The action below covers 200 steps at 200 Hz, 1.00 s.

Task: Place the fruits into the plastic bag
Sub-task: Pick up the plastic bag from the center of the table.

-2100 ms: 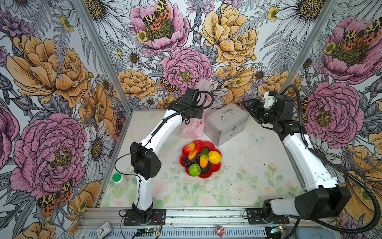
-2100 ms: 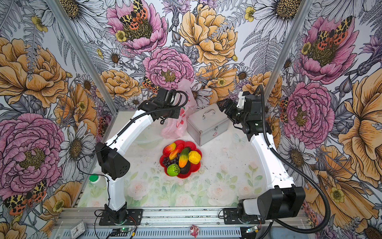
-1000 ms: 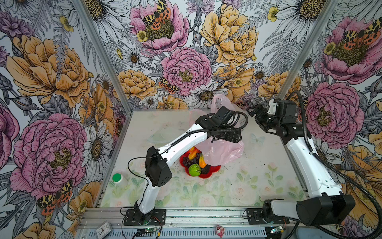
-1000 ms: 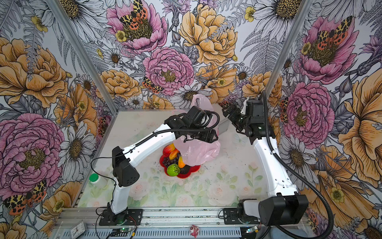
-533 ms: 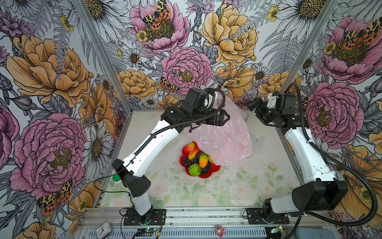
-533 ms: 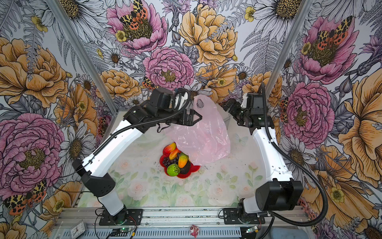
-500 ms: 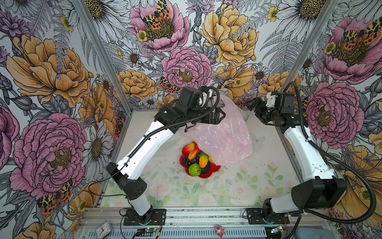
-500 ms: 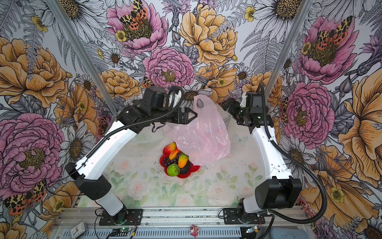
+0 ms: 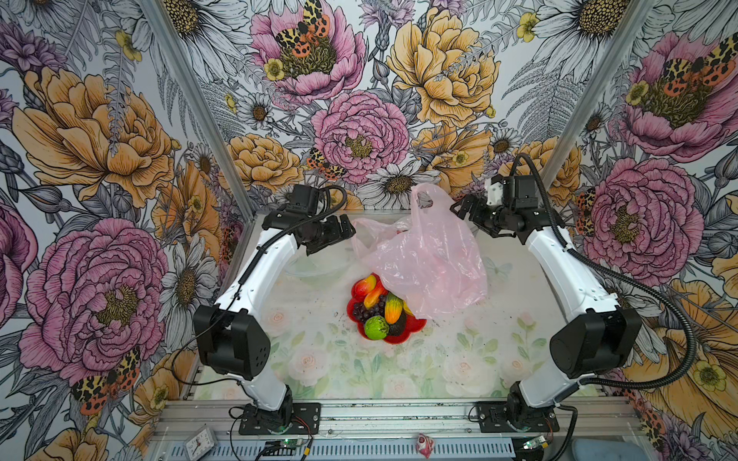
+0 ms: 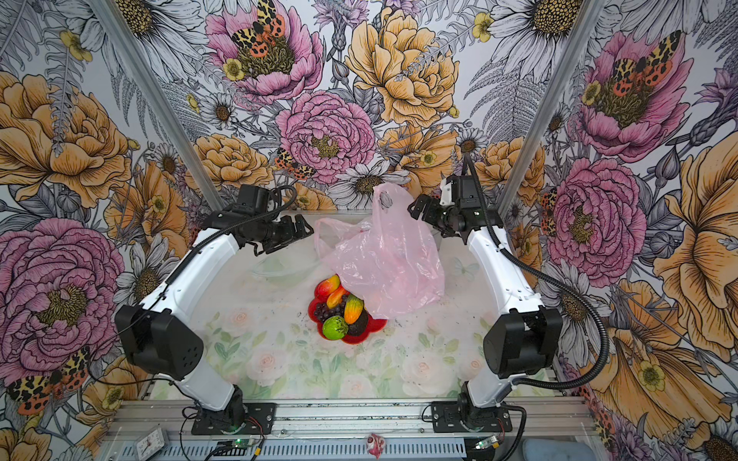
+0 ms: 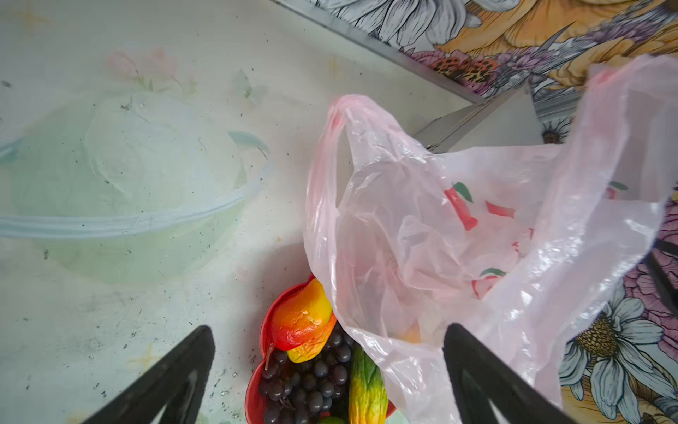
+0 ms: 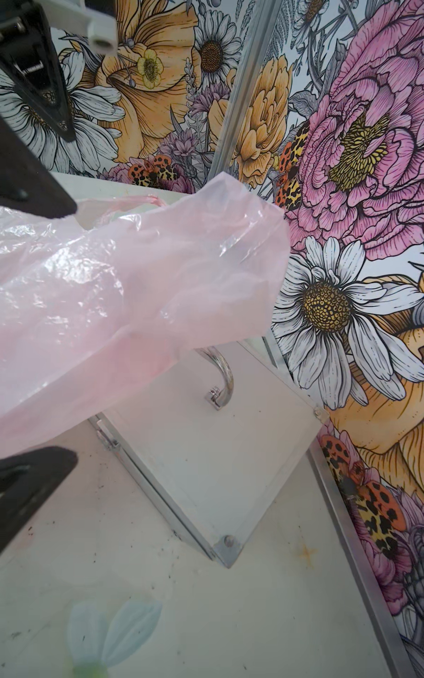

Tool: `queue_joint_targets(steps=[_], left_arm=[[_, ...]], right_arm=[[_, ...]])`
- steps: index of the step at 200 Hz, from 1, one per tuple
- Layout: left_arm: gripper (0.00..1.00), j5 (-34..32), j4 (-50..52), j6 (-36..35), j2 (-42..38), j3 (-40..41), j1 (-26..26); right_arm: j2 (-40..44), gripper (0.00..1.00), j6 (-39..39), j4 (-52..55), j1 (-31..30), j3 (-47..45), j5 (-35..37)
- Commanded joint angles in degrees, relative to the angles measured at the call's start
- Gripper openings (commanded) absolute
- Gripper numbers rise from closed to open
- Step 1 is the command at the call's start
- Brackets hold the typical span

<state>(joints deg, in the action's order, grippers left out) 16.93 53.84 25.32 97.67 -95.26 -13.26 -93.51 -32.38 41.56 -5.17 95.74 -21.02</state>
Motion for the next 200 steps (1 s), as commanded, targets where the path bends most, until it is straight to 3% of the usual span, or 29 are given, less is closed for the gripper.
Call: queue_joint_targets(steps=[1, 53, 85, 108, 115, 123, 131, 172, 200], left_arm=[[0.99, 3.6, -0.4, -2.9, 4.7, -4.4, 0.2], [0.93, 5.1, -0.4, -2.9, 17.7, -14.3, -0.8], [0.79, 4.0, -0.4, -1.8, 22.3, -18.6, -1.8], [0.55, 4.2, -0.3, -1.1, 24.8, -21.2, -2.3], [0.4, 4.4, -0.3, -1.2, 25.1, -21.9, -2.6], [0.14, 4.4, -0.4, -1.2, 25.4, -22.6, -3.1], [0.0, 4.3, -0.3, -1.3, 25.2, -23.4, -3.6], [0.0, 3.6, -0.4, -3.8, 20.1, -25.2, -7.9], [0.0, 0.8, -0.4, -5.6, 16.0, -24.9, -12.4]], right_arm=[[0.3, 0.99, 1.2, 0.2, -0.6, 1.4, 0.9], [1.5, 0.99, 1.1, 0.2, -0.9, 0.8, 1.2], [2.2, 0.99, 0.8, 0.2, -0.9, 0.6, 1.1], [2.6, 0.99, 0.7, 0.2, -0.9, 0.7, 0.9], [2.9, 0.99, 0.4, 0.3, -0.8, 0.8, 0.8], [3.1, 0.98, 0.0, 0.3, -0.9, 0.9, 0.8], [3.3, 0.98, -0.7, 0.4, -0.9, 1.1, 0.7], [4.0, 0.97, -6.5, 0.6, -2.2, 5.1, -1.8], [5.2, 0.95, -10.5, 1.7, -3.4, 7.5, 0.3]])
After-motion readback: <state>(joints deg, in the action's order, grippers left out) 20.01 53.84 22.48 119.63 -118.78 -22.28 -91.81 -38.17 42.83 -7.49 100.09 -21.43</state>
